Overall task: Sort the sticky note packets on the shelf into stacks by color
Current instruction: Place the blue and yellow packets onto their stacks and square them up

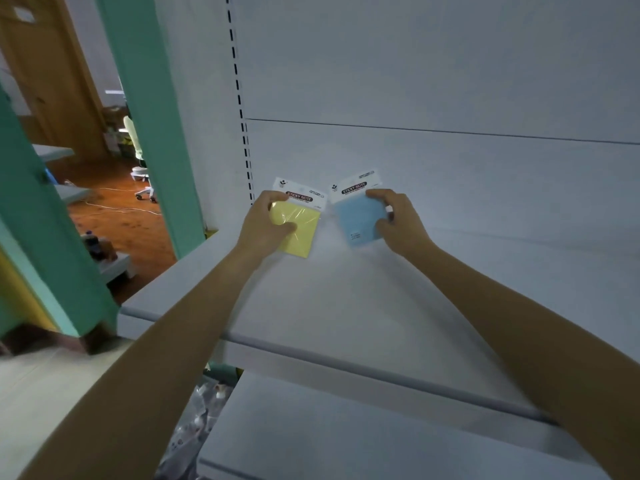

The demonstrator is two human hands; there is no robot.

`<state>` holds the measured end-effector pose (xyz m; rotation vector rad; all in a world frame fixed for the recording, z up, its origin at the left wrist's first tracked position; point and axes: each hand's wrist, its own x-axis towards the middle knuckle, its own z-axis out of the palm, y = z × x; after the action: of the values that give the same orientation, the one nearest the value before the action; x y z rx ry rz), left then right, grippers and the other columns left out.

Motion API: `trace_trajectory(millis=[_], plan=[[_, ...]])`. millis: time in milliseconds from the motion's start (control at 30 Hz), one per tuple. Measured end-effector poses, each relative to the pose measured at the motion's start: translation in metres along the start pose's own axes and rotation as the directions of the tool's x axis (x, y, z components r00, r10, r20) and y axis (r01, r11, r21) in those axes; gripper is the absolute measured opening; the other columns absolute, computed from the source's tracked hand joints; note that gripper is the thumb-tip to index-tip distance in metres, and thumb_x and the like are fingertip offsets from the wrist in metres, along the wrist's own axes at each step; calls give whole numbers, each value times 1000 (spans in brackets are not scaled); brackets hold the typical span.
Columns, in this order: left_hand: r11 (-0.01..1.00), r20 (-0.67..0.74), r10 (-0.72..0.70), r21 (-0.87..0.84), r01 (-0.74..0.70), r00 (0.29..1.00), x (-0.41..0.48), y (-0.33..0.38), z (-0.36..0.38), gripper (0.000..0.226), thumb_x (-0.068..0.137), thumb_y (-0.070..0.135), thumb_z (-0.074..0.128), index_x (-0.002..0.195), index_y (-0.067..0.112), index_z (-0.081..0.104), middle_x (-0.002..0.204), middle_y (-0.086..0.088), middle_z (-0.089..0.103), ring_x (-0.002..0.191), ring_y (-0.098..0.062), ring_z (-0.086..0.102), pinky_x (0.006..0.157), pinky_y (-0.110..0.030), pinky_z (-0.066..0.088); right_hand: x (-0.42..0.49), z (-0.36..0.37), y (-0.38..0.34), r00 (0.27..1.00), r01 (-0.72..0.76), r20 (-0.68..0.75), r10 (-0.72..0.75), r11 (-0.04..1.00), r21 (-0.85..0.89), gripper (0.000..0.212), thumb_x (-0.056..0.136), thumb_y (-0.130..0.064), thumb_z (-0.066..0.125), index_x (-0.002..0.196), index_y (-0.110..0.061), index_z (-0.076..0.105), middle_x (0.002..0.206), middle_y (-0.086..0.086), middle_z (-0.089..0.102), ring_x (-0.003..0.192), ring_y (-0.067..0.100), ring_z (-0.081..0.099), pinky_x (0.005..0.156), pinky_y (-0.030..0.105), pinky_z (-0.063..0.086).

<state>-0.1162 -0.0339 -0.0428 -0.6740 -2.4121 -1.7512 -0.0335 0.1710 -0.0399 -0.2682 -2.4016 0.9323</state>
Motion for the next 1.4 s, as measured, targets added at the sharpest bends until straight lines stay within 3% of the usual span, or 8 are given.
trace_trajectory(millis=[233,400,533,633,833,933,1133,1400], plan=[[994,64,25,-111,-18,998,0,13,22,50,75,0,67,120,14,49,108,2,48,101,-19,49,87,-35,44,-21,-31,9,999,-10,-30,10,1000,-22,53,83,6,43,132,-15,42,126,21,39,97,23,48,83,27,43],[981,155,65,-189,-35,986,-10,28,69,50,78,1,61,122,20,47,127,-8,48,120,-27,48,94,-37,44,-63,-70,26,983,-102,-154,99,995,-13,54,83,8,43,132,-14,42,127,20,39,100,16,44,83,18,40],[968,257,119,-243,-56,959,-29,58,112,54,78,-9,45,126,16,45,115,-1,43,99,-21,50,68,-22,43,-105,-117,49,951,-189,-250,182,982,-3,56,82,11,44,134,-11,41,135,16,38,111,24,48,85,18,39],[958,321,175,-273,-86,931,-53,84,152,58,76,-13,39,126,17,45,116,1,42,97,-19,48,61,-19,41,-142,-158,68,923,-223,-323,209,975,-6,55,82,13,44,133,-8,42,136,16,39,117,27,47,93,24,43],[924,432,267,-370,-101,861,-120,151,244,56,78,-15,41,127,13,45,118,-5,42,67,-11,50,45,-6,43,-214,-250,110,868,-248,-444,223,969,1,56,81,13,46,131,-11,45,135,15,40,107,21,48,76,2,41],[910,451,297,-401,-107,842,-155,179,294,57,79,-15,43,128,15,46,125,-10,45,67,-10,51,46,-4,43,-253,-304,134,847,-258,-478,230,966,8,55,82,12,46,131,-13,45,136,14,40,107,15,46,81,8,44],[899,428,328,-415,-140,842,-210,230,380,57,79,-11,44,128,19,46,133,-15,44,83,-22,53,58,-14,48,-311,-399,180,821,-306,-482,305,949,81,54,85,7,46,132,-19,42,137,10,38,119,29,49,99,39,47],[911,361,269,-396,-115,893,-215,272,435,54,80,-13,48,128,13,46,112,-5,45,84,-19,53,64,-19,48,-303,-445,231,850,-251,-435,297,955,161,55,84,8,46,132,-17,43,125,-1,38,111,23,49,96,35,45]])
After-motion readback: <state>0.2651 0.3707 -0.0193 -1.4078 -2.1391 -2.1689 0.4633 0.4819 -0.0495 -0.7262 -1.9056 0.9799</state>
